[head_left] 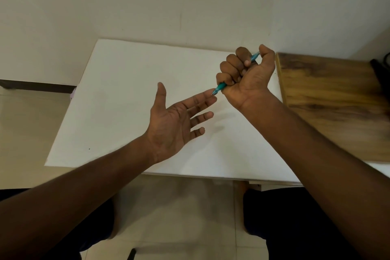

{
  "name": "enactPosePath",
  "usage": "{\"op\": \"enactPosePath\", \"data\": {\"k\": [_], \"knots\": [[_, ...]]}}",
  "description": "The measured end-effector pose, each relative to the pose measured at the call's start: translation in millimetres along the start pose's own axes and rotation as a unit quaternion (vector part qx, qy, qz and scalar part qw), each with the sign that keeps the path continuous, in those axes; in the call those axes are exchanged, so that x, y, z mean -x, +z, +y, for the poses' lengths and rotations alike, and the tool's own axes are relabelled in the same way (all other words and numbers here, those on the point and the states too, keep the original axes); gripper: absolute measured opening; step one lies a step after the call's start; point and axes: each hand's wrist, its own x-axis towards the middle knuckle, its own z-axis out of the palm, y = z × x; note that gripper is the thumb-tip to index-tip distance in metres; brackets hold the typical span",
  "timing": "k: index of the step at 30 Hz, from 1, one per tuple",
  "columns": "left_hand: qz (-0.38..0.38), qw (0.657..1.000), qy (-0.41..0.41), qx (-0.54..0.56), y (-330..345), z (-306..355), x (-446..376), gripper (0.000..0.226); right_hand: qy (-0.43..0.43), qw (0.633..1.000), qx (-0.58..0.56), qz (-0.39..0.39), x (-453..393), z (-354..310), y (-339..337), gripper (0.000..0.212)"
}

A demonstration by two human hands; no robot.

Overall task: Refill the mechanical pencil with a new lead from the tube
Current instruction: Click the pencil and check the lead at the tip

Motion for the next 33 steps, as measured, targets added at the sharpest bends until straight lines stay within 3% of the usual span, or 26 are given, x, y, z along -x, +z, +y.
{"op": "enactPosePath", "data": {"k": [9,33], "knots": [[-0.07,0.996,-0.007,0.058,-0.7,-9.4,-4.0,0.11,-0.029,1.0,-0.002,-0.009,0.9,-3.3,1.0,0.068],[-0.127,0.987,-0.015,0.096,-3.8,-15.9,-8.3,0.11,-0.067,0.997,0.02,-0.016,3.4,-7.9,5.9,0.072]]}}
